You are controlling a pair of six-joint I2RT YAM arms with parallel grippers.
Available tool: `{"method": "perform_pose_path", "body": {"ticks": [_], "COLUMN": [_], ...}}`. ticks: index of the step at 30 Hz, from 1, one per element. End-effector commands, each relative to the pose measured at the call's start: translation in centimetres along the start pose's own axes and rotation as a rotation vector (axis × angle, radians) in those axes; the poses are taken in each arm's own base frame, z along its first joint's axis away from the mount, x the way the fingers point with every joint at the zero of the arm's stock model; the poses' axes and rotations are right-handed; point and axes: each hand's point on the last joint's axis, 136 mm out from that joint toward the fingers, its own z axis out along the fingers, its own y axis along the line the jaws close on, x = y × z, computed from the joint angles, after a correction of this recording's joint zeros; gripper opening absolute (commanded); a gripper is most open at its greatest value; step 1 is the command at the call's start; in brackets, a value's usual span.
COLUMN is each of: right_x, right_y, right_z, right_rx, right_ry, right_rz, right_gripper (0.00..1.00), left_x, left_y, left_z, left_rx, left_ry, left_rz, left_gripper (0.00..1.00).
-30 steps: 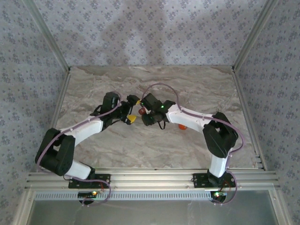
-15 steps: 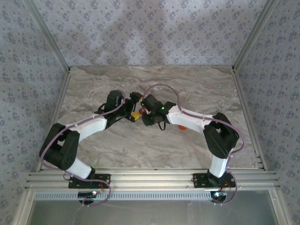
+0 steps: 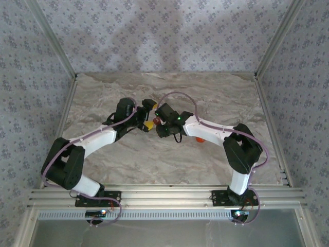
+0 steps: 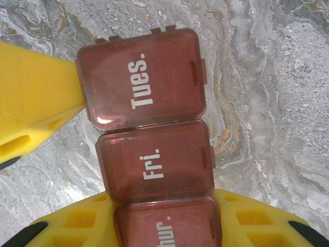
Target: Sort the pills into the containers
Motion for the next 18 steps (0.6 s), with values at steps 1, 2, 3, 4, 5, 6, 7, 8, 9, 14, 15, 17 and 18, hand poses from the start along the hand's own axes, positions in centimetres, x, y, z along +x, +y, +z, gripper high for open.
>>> {"method": "perform_pose_path", "body": {"ticks": [1, 2, 3, 4, 5, 6, 7, 8, 9, 14, 15, 17, 18], "right_x": [0.9, 1.0, 0.9, 1.0, 1.0, 1.0, 1.1, 1.1, 1.1, 1.3, 1.4, 1.6, 1.6], "right_y": [0.6, 0.6, 0.5, 0.5, 0.5, 0.5, 0.4, 0.4, 0.4, 0.3, 0.3, 0.1, 0.1], "right_z": [0.8, 0.8, 0.9, 0.9, 0.9, 1.0, 1.1, 1.1, 1.1, 1.4, 1.4, 1.5, 1.5], "right_rx": [-0.023, -0.023, -0.023, -0.024, -0.023, -0.023, -0.022, -0.024, -0.024, -0.024, -0.027, -0.03, -0.032], "right_ry": [0.042, 0.044, 0.043, 0.045, 0.045, 0.046, 0.047, 0.048, 0.048, 0.052, 0.053, 0.057, 0.056], "right_rz": [0.005, 0.005, 0.008, 0.01, 0.013, 0.015, 0.016, 0.017, 0.02, 0.028, 0.033, 0.044, 0.052], "right_gripper": [0.37, 0.37, 0.37, 0.37, 0.36, 0.37, 0.37, 0.36, 0.36, 0.36, 0.36, 0.36, 0.36], "left_x": [1.7, 1.7, 1.9, 1.9, 1.8, 1.8, 1.7, 1.8, 1.7, 1.5, 1.2, 0.6, 0.2], "left_y": [-5.8, -6.0, -6.2, -6.5, -6.6, -6.8, -7.0, -7.0, -7.0, -7.1, -6.9, -6.0, -5.5], "left_z": [-1.5, -1.6, -1.8, -2.0, -2.2, -2.4, -2.6, -2.6, -2.7, -2.8, -2.9, -3.1, -3.3], "left_rx": [0.153, 0.157, 0.163, 0.169, 0.172, 0.177, 0.177, 0.173, 0.172, 0.179, 0.164, 0.127, 0.105], "left_ry": [0.024, 0.021, 0.019, 0.016, 0.01, 0.002, -0.004, -0.005, -0.009, -0.014, -0.025, -0.052, -0.067], "left_rz": [0.033, 0.034, 0.037, 0.039, 0.043, 0.049, 0.056, 0.06, 0.062, 0.058, 0.066, 0.079, 0.084], "left_gripper": [0.99, 0.99, 0.99, 0.99, 0.99, 0.99, 0.99, 0.99, 0.99, 0.99, 0.99, 0.99, 0.99]}}
